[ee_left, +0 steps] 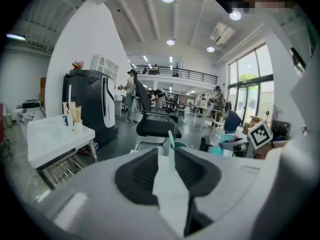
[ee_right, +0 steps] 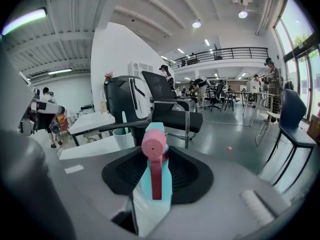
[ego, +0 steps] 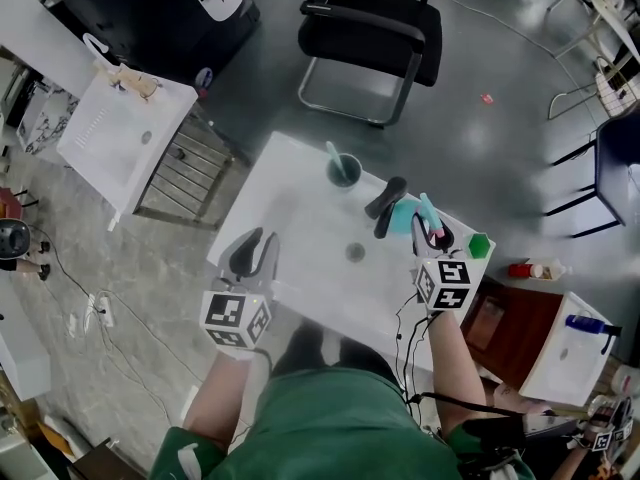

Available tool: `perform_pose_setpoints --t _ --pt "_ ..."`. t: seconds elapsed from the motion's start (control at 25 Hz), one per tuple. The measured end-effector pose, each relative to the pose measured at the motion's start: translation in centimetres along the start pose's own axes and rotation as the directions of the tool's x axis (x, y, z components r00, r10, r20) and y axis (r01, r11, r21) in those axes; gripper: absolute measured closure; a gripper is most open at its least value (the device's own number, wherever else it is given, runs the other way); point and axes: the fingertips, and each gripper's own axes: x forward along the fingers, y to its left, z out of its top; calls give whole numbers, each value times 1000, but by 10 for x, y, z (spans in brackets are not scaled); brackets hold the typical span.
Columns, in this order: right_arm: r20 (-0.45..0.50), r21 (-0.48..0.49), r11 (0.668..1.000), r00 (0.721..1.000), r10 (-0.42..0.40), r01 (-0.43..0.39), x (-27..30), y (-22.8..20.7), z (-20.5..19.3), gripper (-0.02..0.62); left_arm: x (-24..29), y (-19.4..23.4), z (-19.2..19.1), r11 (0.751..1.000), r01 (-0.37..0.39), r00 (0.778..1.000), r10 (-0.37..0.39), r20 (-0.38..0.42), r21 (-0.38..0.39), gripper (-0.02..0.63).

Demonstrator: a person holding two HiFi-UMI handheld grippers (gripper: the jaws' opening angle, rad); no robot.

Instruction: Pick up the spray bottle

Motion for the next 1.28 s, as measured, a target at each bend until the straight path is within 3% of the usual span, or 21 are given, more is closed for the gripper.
perform_pose_setpoints --t 0.68,1.28 --pt "49 -31 999 998 -36 38 -61 10 23 465 -35 -25 13 999 38 997 -39 62 13 508" --pt "203 -51 998 979 30 -20 -132 32 72 465 -58 -55 46 995 83 987 -89 130 47 511"
